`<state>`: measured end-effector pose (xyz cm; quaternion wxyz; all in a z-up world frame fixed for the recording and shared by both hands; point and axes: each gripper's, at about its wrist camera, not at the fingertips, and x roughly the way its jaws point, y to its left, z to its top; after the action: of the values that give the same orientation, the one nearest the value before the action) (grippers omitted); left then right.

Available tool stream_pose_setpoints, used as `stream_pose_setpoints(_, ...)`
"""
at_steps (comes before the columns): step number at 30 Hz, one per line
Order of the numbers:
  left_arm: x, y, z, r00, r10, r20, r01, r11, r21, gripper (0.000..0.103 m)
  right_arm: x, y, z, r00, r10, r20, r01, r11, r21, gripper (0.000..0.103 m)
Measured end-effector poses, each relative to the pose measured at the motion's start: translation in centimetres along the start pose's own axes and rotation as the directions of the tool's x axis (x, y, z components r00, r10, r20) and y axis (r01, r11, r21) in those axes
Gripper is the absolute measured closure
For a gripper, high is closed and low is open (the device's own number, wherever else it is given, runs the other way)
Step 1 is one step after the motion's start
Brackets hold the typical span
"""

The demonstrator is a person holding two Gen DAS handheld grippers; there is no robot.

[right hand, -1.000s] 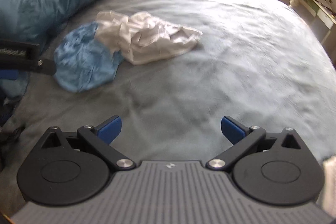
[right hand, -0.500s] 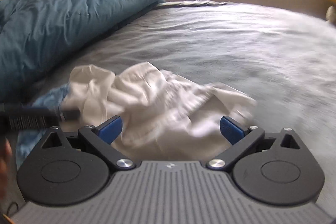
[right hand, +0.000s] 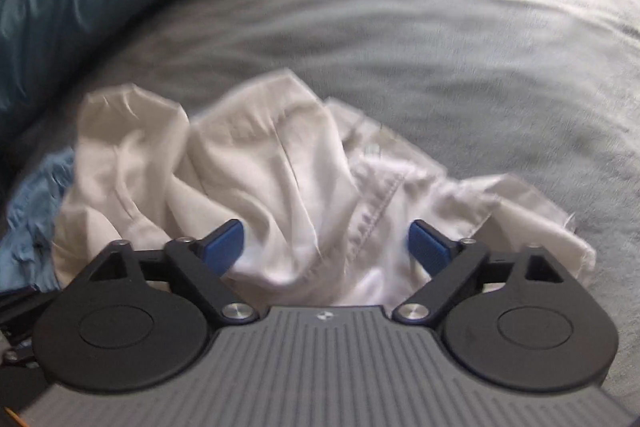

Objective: Fold clothes

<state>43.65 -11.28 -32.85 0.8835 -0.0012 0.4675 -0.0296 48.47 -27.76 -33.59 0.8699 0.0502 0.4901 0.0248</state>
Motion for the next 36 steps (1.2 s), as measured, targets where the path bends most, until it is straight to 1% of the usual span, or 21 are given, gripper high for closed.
stream_pose_setpoints(1, 0.0, 0.0, 0.0, 1.000, -0.002, 0.003, 0.002, 1.000, -0.003, 0.090, 0.8, 0.2, -0.2, 0.999, -0.026, -0.042, 0.026, 1.000, -0.016, 0.038)
stream_pose_setpoints(2, -0.2, 0.0, -0.1, 1.000, -0.005, 0.008, 0.005, 1.000, 0.001, 0.093, 0.8, 0.2, -0.6, 0.998, -0.042, -0.048, 0.041, 0.999, -0.033, 0.049)
stream_pose_setpoints(3, -0.4, -0.1, -0.3, 1.000, -0.008, 0.012, 0.008, 1.000, 0.007, 0.095, 0.3, 0.4, -1.0, 0.999, -0.038, -0.029, 0.036, 0.998, -0.049, 0.061)
stream_pose_setpoints(4, -0.7, -0.3, -0.4, 1.000, -0.014, 0.017, 0.014, 1.000, 0.022, 0.096, -0.1, 0.6, -1.3, 0.999, -0.021, -0.025, 0.019, 0.997, -0.071, 0.071)
stream_pose_setpoints(5, -0.9, -0.6, -0.5, 1.000, -0.024, 0.020, 0.023, 0.999, 0.038, 0.097, -0.6, 0.8, -1.6, 1.000, -0.004, -0.023, 0.002, 0.996, -0.093, 0.087)
stream_pose_setpoints(7, -1.6, -1.2, -0.9, 0.998, -0.062, 0.019, 0.060, 0.996, 0.071, 0.097, -1.6, 1.2, -2.2, 1.000, 0.003, -0.021, -0.006, 0.991, -0.135, 0.095)
stream_pose_setpoints(8, -2.0, -1.5, -1.1, 0.997, -0.081, 0.018, 0.079, 0.993, 0.088, 0.097, -2.2, 1.3, -2.6, 1.000, 0.005, -0.018, -0.007, 0.990, -0.143, 0.097)
stream_pose_setpoints(10, -2.9, -2.2, -1.9, 0.992, -0.125, 0.008, 0.123, 0.986, 0.112, 0.097, -3.3, 0.6, -3.3, 0.999, 0.035, -0.036, -0.039, 0.994, -0.101, 0.098)
stream_pose_setpoints(12, -4.1, -3.0, -2.9, 0.985, -0.172, -0.007, 0.172, 0.976, 0.131, 0.099, -4.7, -0.7, -4.8, 0.995, 0.084, -0.052, -0.085, 0.996, -0.019, 0.100)
stream_pose_setpoints(13, -4.8, -3.3, -3.7, 0.979, -0.202, -0.019, 0.203, 0.969, 0.143, 0.101, -5.6, -1.5, -5.8, 0.993, 0.107, -0.050, -0.107, 0.994, 0.016, 0.100)
stream_pose_setpoints(15, -6.2, -4.2, -5.6, 0.957, -0.285, -0.058, 0.290, 0.943, 0.165, 0.103, -7.5, -2.7, -8.2, 0.988, 0.148, -0.047, -0.145, 0.987, 0.077, 0.100)
stream_pose_setpoints(17, -7.9, -5.5, -7.9, 0.941, -0.328, -0.084, 0.338, 0.914, 0.222, 0.103, -9.6, -3.8, -10.8, 0.982, 0.184, -0.047, -0.177, 0.976, 0.130, 0.100)
stream_pose_setpoints(19, -9.4, -6.6, -10.3, 0.932, -0.349, -0.102, 0.363, 0.885, 0.291, 0.103, -11.3, -4.4, -13.7, 0.980, 0.190, -0.056, -0.179, 0.972, 0.155, 0.100)
stream_pose_setpoints(21, -10.5, -7.1, -12.4, 0.923, -0.360, -0.131, 0.384, 0.865, 0.324, 0.102, -13.0, -5.0, -16.6, 0.979, 0.194, -0.065, -0.180, 0.967, 0.179, 0.100)
stream_pose_setpoints(23, -11.5, -6.8, -14.0, 0.917, -0.367, -0.157, 0.399, 0.860, 0.318, 0.102, -14.7, -5.6, -19.5, 0.977, 0.199, -0.074, -0.181, 0.962, 0.203, 0.100)
stream_pose_setpoints(26, -13.6, -5.5, -16.3, 0.905, -0.383, -0.185, 0.422, 0.860, 0.288, 0.099, -17.2, -6.6, -22.7, 0.971, 0.227, -0.073, -0.197, 0.937, 0.288, 0.101)
stream_pose_setpoints(28, -15.4, -4.6, -18.2, 0.903, -0.384, -0.194, 0.427, 0.855, 0.294, 0.094, -18.8, -7.2, -24.9, 0.967, 0.245, -0.071, -0.207, 0.916, 0.345, 0.101)
stream_pose_setpoints(30, -17.5, -4.1, -20.2, 0.907, -0.372, -0.197, 0.418, 0.844, 0.335, 0.077, -20.6, -7.2, -27.1, 0.962, 0.264, -0.067, -0.219, 0.898, 0.382, 0.101)
stream_pose_setpoints(31, -18.5, -4.0, -21.3, 0.912, -0.364, -0.192, 0.410, 0.836, 0.364, 0.074, -21.5, -7.2, -28.3, 0.960, 0.272, -0.067, -0.225, 0.890, 0.396, 0.101)
stream_pose_setpoints(33, -20.5, -4.1, -23.6, 0.915, -0.354, -0.193, 0.403, 0.813, 0.420, 0.064, -23.2, -7.1, -30.7, 0.955, 0.287, -0.068, -0.233, 0.875, 0.426, 0.101)
stream_pose_setpoints(36, -23.3, -4.6, -27.1, 0.916, -0.343, -0.206, 0.400, 0.771, 0.495, 0.058, -25.3, -7.2, -34.5, 0.949, 0.302, -0.088, -0.227, 0.852, 0.472, 0.101)
